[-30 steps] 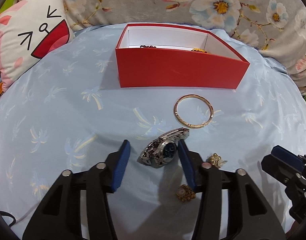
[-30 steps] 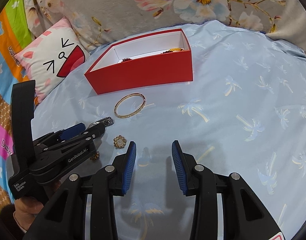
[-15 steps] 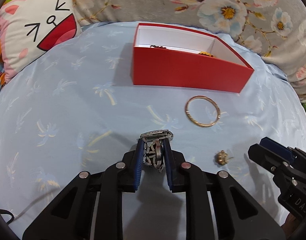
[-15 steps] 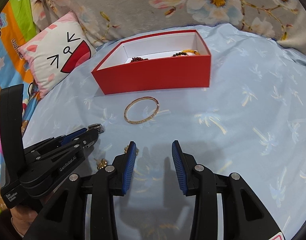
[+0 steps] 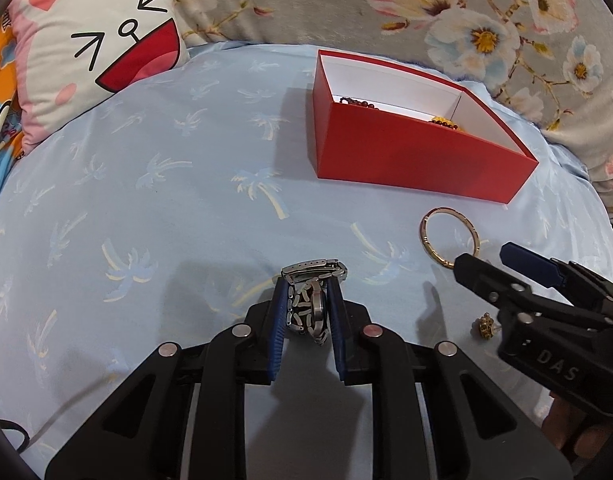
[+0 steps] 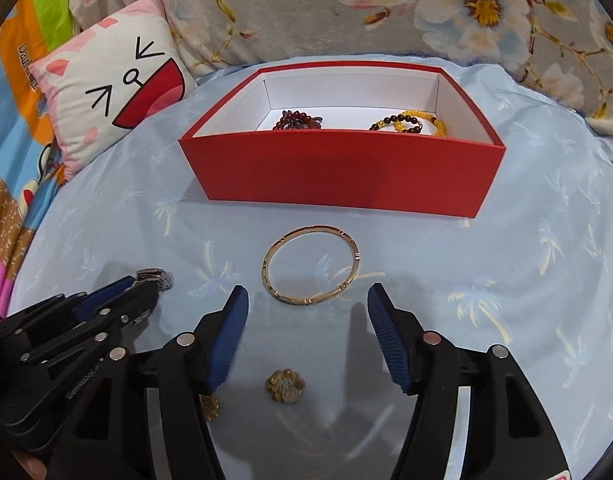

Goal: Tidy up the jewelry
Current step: 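Grasp the gold bangle with the right tool while the left holds the silver ring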

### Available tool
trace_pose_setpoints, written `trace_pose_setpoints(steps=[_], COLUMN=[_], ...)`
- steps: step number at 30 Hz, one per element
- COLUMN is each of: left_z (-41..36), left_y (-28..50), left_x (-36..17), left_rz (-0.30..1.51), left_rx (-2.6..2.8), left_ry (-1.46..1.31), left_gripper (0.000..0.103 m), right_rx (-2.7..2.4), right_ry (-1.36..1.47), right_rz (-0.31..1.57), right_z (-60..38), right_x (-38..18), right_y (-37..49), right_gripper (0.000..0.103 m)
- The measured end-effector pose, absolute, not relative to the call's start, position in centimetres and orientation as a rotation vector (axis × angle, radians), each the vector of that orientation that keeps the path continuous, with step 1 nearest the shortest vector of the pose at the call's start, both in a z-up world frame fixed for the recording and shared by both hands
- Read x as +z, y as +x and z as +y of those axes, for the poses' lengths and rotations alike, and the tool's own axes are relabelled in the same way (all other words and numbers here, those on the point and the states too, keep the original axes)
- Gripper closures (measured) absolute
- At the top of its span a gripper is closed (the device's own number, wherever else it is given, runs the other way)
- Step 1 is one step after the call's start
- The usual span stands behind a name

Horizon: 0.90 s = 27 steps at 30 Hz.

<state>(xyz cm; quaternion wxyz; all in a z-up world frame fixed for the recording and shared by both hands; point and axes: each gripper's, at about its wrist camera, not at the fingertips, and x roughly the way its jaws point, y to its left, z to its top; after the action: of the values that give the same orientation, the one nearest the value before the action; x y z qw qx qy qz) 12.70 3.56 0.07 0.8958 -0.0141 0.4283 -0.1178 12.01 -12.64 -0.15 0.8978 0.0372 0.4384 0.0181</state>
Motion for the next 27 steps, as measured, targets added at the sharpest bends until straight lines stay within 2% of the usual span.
trace_pose_setpoints(steps=[9, 18, 19, 20, 21, 22, 25, 27], left_z=[3.5, 3.3, 3.3, 3.2, 3.2, 3.2, 3.1, 3.2], left_y=[13.2, 13.4, 13.5, 13.6, 13.6, 13.6, 13.5, 13.4], left_x=[0.0, 0.0, 0.1, 0.1, 0.1, 0.1, 0.1, 0.1], left_rz=[0.886, 0.886, 0.889, 0.891, 0.892, 0.894, 0.896, 0.896], left_rx=[-0.250, -0.250, -0.250, -0.251, -0.252, -0.251, -0.249, -0.249], left_ry=[-0.030, -0.029, -0.033, -0.034, -0.033, -0.033, -0.033, -0.031], left_gripper=[0.084, 0.084, 0.084, 0.084, 0.084, 0.084, 0.084, 0.084], right_rx=[0.003, -0.025, -0.023, -0.024, -0.022, -0.018, -0.009, -0.008], right_ry=[0.022, -0.006, -0.005, -0.003, -0.001, 0.005, 0.018, 0.014], right_rz=[0.931, 0.921, 0.921, 0.919, 0.918, 0.920, 0.927, 0.927], right_z=[-11.9, -11.6, -11.6, -11.7, -11.7, -11.7, -12.0, -12.0], right_x=[-1.2, -1.3, -1.3, -1.2, -1.2, -1.1, -1.0, -1.0], right_y=[13.7, 14.0, 14.0, 13.9, 13.9, 13.8, 13.7, 13.6], right_gripper=[0.042, 0.050, 0.053, 0.061, 0.070, 0.084, 0.085, 0.082])
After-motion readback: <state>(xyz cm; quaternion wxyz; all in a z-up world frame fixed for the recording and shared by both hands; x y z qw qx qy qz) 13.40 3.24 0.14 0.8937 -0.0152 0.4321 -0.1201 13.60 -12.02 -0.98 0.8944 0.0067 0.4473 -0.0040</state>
